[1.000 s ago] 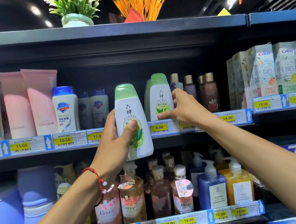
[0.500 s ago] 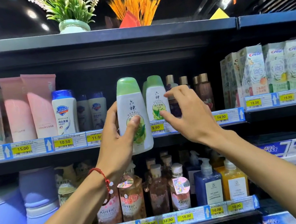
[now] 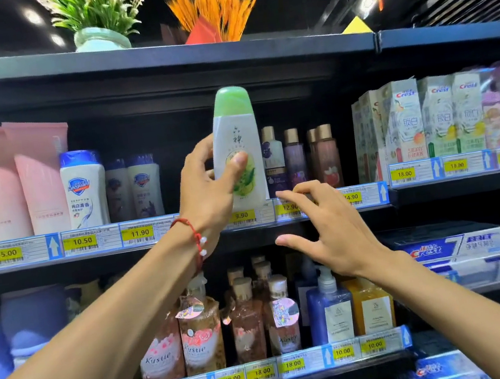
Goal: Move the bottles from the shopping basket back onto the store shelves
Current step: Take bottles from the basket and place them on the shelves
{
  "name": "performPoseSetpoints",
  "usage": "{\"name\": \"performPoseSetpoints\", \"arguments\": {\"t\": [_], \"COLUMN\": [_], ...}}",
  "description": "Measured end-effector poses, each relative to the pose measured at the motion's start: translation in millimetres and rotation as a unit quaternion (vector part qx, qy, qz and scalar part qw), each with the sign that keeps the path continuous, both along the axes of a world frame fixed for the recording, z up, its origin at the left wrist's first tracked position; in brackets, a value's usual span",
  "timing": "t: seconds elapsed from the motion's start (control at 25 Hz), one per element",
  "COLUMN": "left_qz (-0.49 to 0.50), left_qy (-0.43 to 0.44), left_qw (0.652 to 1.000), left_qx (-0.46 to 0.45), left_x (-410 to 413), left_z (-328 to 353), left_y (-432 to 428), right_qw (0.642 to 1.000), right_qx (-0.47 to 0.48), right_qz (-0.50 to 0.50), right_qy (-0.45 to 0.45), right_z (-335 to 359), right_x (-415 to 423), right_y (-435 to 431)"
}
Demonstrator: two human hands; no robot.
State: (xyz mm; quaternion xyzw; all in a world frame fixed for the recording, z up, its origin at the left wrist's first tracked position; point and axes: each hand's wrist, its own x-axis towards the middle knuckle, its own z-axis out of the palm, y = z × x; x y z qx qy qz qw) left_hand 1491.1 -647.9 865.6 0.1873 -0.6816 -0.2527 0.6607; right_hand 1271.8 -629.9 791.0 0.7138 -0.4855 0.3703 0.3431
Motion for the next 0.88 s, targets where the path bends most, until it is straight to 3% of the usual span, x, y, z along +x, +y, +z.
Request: {"name": "performPoseSetpoints", "arguments": {"t": [0.16,0.44,0.88], "left_qz": [0.043,0.116,0.242], "left_qy": [-0.007,-0.04,-0.218], "left_qw": [0.999,0.992,0.944], "left_qx": [-0.024,0.026,0.05], "left_x": [-10,-4,3], "left_z": [10,-5,6], "left_y": [-9,-30,-25], "right_qw": [1.0,1.0,0.999], "right_qx": [-0.014,-0.027,-0.038], "right_qz": [0.015,0.007,0.001], "right_qy": [-0.02,-0.013,-0.012], "right_z": [-4,-6,-9], "right_x": [-1,-2,0], "right_y": [-3,-7,-7]}}
